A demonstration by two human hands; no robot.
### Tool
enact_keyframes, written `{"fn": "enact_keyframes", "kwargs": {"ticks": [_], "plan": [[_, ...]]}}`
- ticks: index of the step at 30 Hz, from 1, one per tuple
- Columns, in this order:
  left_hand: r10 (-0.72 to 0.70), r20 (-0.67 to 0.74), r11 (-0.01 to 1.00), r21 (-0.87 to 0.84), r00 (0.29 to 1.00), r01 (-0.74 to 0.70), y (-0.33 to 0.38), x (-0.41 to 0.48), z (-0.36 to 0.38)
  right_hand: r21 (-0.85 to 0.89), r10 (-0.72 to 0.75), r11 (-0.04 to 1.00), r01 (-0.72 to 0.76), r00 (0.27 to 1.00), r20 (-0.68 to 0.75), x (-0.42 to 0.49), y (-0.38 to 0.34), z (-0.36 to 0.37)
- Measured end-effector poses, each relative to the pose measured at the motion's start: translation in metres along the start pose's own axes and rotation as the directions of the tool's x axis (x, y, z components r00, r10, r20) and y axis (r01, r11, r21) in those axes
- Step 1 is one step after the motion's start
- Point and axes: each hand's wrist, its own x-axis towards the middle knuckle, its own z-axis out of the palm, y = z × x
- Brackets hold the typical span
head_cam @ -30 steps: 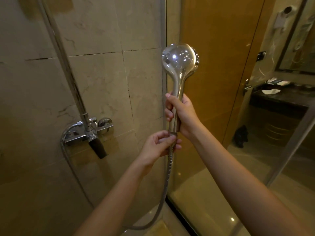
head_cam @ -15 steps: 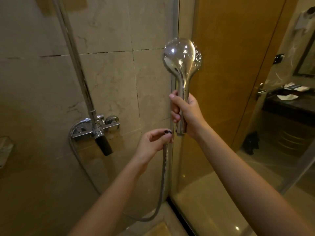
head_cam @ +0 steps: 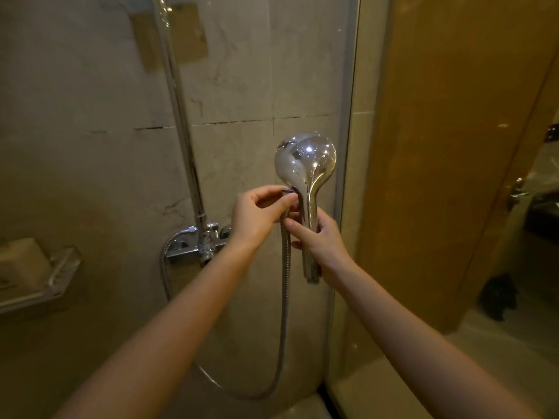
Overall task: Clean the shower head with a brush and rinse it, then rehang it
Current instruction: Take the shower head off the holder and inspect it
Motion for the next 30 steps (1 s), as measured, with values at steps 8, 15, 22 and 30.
{"fn": "enact_keyframes", "kwargs": {"ticks": [8, 15, 22, 30], "plan": [[0.193, -0.018, 0.956, 0.227, 0.981, -0.184, 0.027, 0.050, -0.037, 0.206, -0.092, 0.974, 0.096, 0.995, -0.030, 0.048, -0.042, 0.043], [0.571, 0.084, 0.516, 0.737, 0.817, -0.436, 0.059, 0.136, -0.114, 0.237, -0.110, 0.963, 0.129, 0.990, -0.091, 0.130, -0.103, 0.067], [0.638, 0.097, 0.100, 0.973, 0.764, -0.207, 0.078, 0.232, -0.226, 0.175, -0.252, 0.945, 0.276, 0.957, -0.147, 0.212, -0.172, 0.085], [0.649, 0.125, -0.133, 0.990, 0.750, -0.049, 0.043, 0.284, -0.274, 0.126, -0.321, 0.926, 0.356, 0.917, -0.235, 0.312, -0.221, 0.113]]}}
